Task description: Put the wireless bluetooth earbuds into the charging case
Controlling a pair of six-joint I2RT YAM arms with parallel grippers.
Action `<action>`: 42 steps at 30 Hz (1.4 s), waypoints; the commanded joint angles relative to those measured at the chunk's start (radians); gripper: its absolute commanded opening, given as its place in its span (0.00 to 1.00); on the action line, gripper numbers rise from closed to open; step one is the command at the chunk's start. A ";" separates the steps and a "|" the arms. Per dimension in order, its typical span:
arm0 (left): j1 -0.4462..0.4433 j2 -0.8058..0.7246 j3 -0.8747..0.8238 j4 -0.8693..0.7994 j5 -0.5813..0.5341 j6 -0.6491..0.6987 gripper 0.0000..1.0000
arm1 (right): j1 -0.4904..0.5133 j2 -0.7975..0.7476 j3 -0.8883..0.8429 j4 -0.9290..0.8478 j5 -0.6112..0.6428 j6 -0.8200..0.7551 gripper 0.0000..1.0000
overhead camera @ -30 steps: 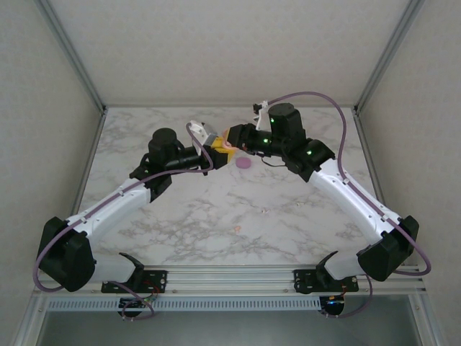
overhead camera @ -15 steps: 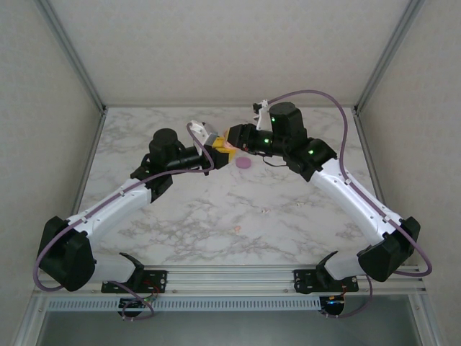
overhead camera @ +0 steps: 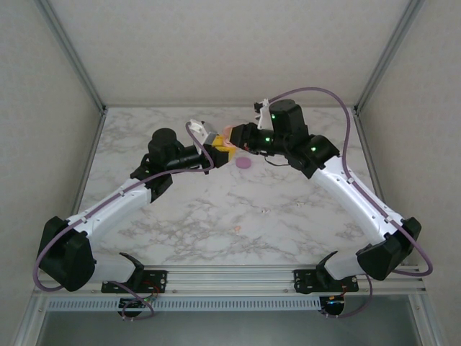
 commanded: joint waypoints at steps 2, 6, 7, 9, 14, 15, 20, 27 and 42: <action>-0.007 -0.023 0.030 0.039 0.020 0.017 0.25 | 0.012 0.028 0.032 -0.042 -0.035 0.007 0.22; -0.009 -0.026 0.029 0.026 0.037 0.038 0.25 | 0.009 0.041 0.050 -0.031 -0.092 0.008 0.21; -0.008 -0.029 0.028 0.023 0.039 0.047 0.25 | 0.007 0.045 0.062 -0.041 -0.106 0.002 0.21; -0.008 -0.036 0.025 0.010 0.048 0.069 0.25 | 0.000 0.052 0.087 -0.068 -0.142 -0.022 0.21; -0.002 -0.046 0.044 -0.034 0.095 0.091 0.25 | -0.024 0.064 0.130 -0.161 -0.214 -0.072 0.21; -0.001 -0.047 0.045 -0.035 0.098 0.088 0.25 | -0.030 0.059 0.126 -0.162 -0.227 -0.073 0.21; 0.009 -0.045 0.048 -0.040 0.120 0.078 0.24 | -0.062 0.032 0.093 -0.105 -0.300 -0.045 0.19; 0.023 -0.043 0.056 -0.057 0.145 0.076 0.24 | -0.084 0.019 0.085 -0.113 -0.362 -0.051 0.19; 0.039 -0.025 0.079 -0.063 0.202 0.049 0.25 | -0.098 0.059 0.085 -0.113 -0.399 -0.041 0.22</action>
